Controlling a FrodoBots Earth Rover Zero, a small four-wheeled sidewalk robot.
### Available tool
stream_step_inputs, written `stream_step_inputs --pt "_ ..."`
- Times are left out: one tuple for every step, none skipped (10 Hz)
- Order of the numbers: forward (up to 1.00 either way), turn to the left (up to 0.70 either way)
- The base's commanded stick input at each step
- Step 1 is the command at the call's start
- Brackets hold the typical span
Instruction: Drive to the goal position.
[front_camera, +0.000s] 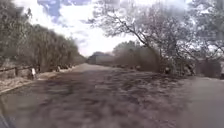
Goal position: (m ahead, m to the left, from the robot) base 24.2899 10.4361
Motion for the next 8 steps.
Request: stream_step_inputs --pt "0.7 0.15" --pt "0.7 0.0" --pt "0.7 0.0" --pt "0.7 0.0" --pt "0.7 0.0" --pt "0.7 0.0" --pt "0.7 0.0" --pt "0.7 0.0"
